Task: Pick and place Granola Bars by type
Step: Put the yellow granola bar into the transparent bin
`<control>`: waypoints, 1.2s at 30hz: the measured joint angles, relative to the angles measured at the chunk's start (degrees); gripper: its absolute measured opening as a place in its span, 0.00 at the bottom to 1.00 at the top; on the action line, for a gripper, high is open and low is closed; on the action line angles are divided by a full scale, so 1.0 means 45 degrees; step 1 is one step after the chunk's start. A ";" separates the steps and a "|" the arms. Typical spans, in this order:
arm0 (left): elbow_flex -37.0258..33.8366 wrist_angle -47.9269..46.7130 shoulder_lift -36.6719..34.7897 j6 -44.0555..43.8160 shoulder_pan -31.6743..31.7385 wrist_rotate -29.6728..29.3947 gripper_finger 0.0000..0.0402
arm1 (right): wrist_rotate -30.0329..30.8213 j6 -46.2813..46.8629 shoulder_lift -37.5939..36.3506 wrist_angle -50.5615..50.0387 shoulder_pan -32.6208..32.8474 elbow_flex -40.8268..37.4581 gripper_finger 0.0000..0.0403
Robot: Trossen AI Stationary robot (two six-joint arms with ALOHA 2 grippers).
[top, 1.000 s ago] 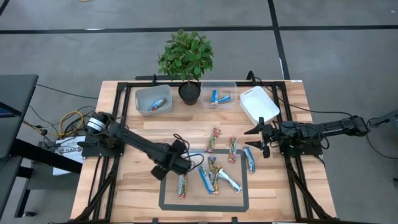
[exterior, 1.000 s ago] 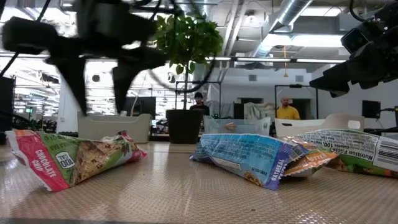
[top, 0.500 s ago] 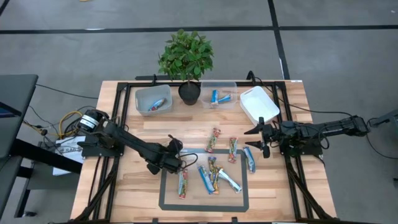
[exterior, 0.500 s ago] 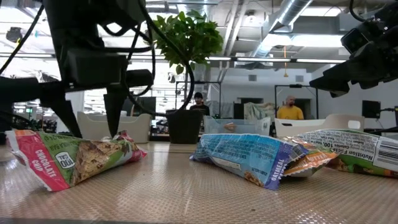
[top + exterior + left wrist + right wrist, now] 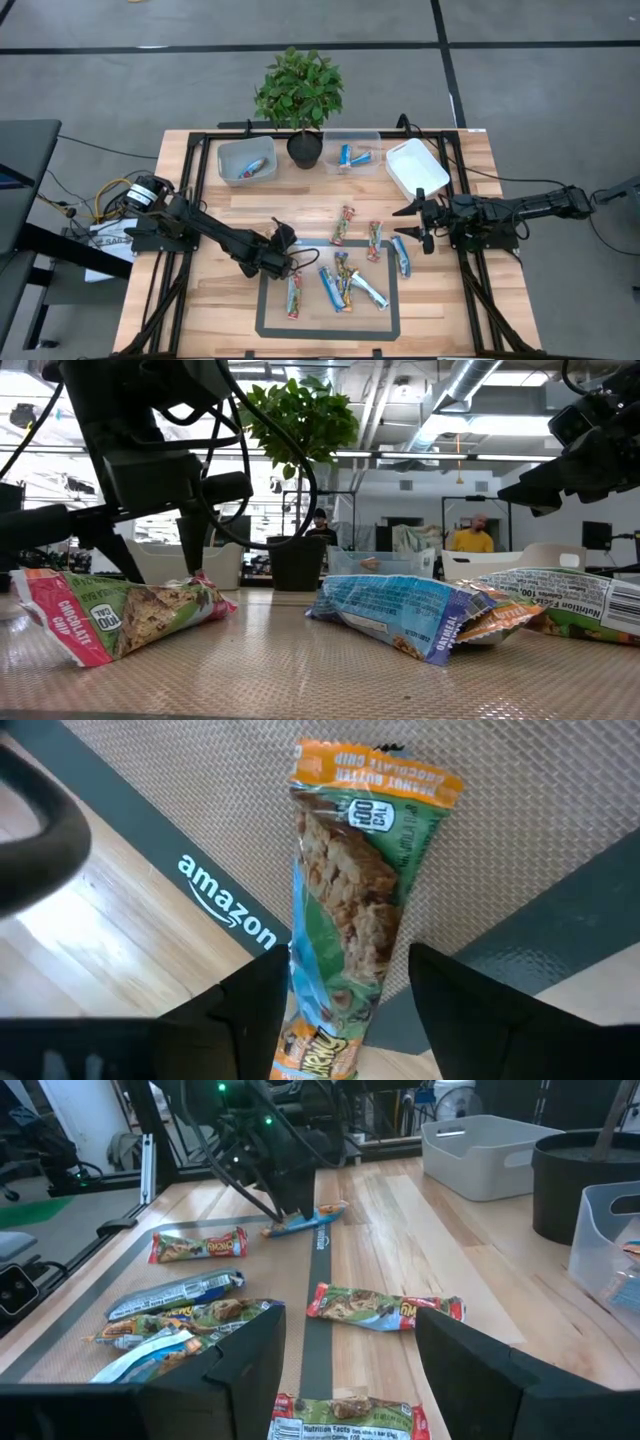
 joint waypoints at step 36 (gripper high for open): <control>-0.0044 0.7785 -0.1149 -0.0268 0.1152 -0.5028 0.10 | 0.0000 0.0000 0.0000 0.0000 0.0002 -0.0003 0.54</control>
